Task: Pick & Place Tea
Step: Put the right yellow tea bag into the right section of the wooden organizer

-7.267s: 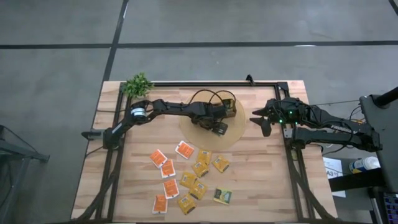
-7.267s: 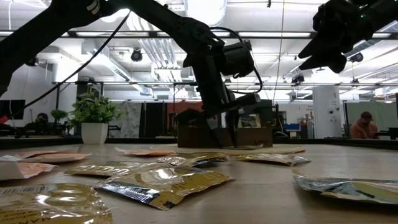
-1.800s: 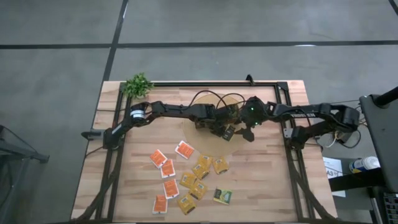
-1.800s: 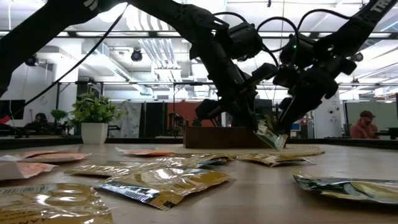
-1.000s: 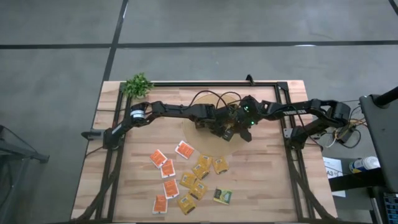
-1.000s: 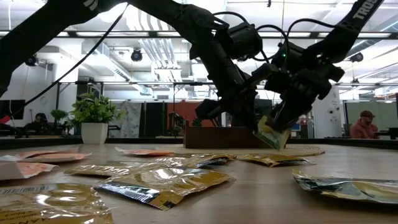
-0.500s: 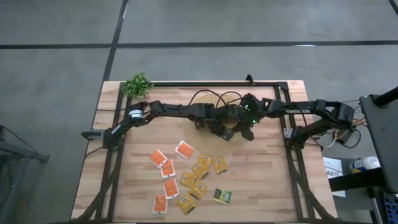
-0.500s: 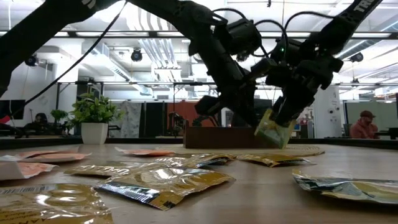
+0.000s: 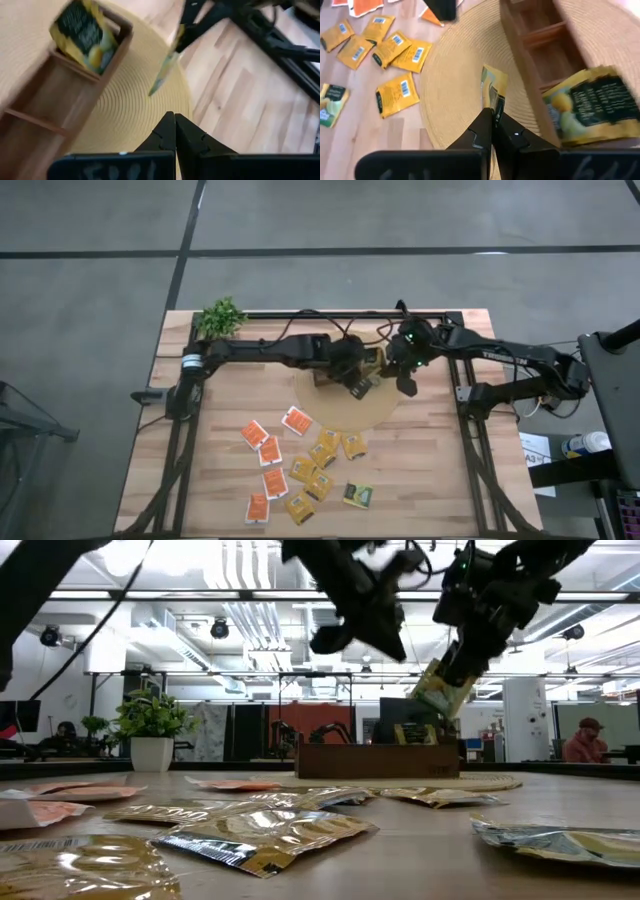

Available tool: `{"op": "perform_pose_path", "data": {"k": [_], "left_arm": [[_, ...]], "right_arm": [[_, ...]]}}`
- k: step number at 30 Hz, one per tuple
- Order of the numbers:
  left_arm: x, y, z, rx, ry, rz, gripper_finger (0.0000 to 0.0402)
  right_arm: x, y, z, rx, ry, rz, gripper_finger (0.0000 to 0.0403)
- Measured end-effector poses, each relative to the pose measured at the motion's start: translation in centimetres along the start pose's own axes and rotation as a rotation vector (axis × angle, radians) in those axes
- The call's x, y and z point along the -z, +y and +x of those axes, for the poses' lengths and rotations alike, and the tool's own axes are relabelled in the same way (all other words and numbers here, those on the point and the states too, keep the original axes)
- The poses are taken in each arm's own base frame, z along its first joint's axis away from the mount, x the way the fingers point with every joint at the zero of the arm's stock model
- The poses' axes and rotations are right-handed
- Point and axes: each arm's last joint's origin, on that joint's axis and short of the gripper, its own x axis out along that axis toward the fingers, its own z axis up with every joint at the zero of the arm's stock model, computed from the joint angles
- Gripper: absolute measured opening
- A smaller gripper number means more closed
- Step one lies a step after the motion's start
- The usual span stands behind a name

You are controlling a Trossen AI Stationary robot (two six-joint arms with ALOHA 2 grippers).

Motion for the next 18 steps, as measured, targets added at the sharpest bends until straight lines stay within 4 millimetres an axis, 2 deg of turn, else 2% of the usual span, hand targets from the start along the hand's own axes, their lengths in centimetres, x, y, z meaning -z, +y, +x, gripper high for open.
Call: {"op": "perform_pose_path", "data": {"k": [7, 14, 18], "left_arm": [[0.9, -0.8, -3.6, -0.005, -0.055, 0.077, 0.0], [4.0, -0.1, -6.4, -0.108, -0.153, 0.098, 0.0], [5.8, 1.0, -7.9, -0.059, -0.235, 0.052, 0.0]], "right_arm": [[-1.6, 0.2, -1.6, 0.07, 0.044, -0.094, 0.0008], [-3.4, -0.5, -1.9, 0.089, 0.136, -0.139, 0.0008], [-4.7, -1.2, -1.7, 0.076, 0.183, -0.166, 0.0008]]}}
